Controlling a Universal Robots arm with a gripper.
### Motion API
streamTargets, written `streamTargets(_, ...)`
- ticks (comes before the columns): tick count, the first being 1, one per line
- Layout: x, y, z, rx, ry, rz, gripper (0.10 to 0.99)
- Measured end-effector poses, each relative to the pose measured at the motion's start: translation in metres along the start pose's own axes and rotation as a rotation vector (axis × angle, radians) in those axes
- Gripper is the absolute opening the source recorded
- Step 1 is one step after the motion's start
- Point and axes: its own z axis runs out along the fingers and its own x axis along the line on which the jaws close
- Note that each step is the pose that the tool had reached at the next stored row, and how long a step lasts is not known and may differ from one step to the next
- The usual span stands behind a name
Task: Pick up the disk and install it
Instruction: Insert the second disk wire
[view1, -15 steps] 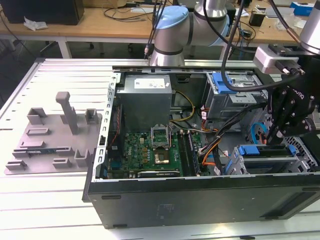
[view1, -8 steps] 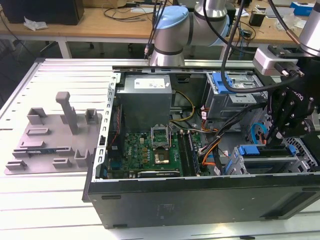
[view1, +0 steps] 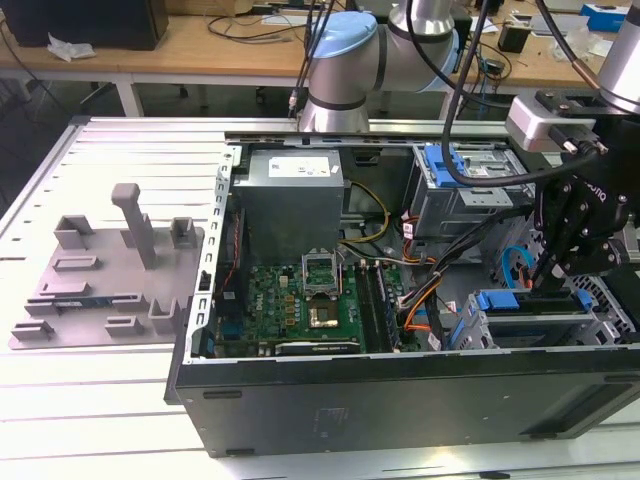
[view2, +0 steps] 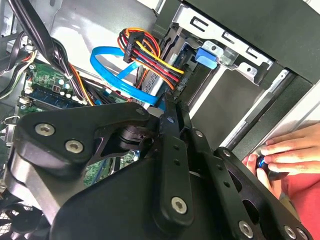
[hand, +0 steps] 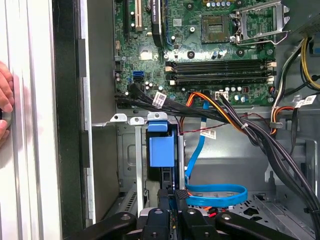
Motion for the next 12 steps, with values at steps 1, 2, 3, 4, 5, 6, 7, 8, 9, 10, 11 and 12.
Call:
streamTargets(1,0.0000,0.0000,0.0000,0.000,0.0000,0.000,0.161)
streamTargets(2,0.0000,-0.0001,0.0000,0.000,0.0000,0.000,0.161)
streamTargets(3,0.0000,-0.0003,0.0001,0.000,-0.0001,0.000,0.161)
streamTargets(4,0.0000,-0.0004,0.0001,0.000,-0.0001,0.000,0.161)
streamTargets(5,0.0000,-0.0006,0.0000,0.000,-0.0001,0.000,0.161)
streamTargets(6,0.0000,-0.0007,0.0000,0.000,0.0000,0.000,0.161)
streamTargets(7,0.0000,-0.0008,0.0000,0.000,0.0000,0.000,0.161)
streamTargets(8,0.0000,-0.0008,0.0001,0.000,0.0001,0.000,0.161)
streamTargets(9,0.0000,-0.0008,0.0004,0.000,0.0001,0.000,0.161)
streamTargets(10,0.0000,-0.0008,0.0008,0.000,-0.0001,0.000,0.161)
streamTargets(11,-0.0001,-0.0008,0.0012,0.000,-0.0001,0.000,0.161)
streamTargets(12,-0.0001,-0.0008,0.0017,0.000,-0.0001,0.000,0.161)
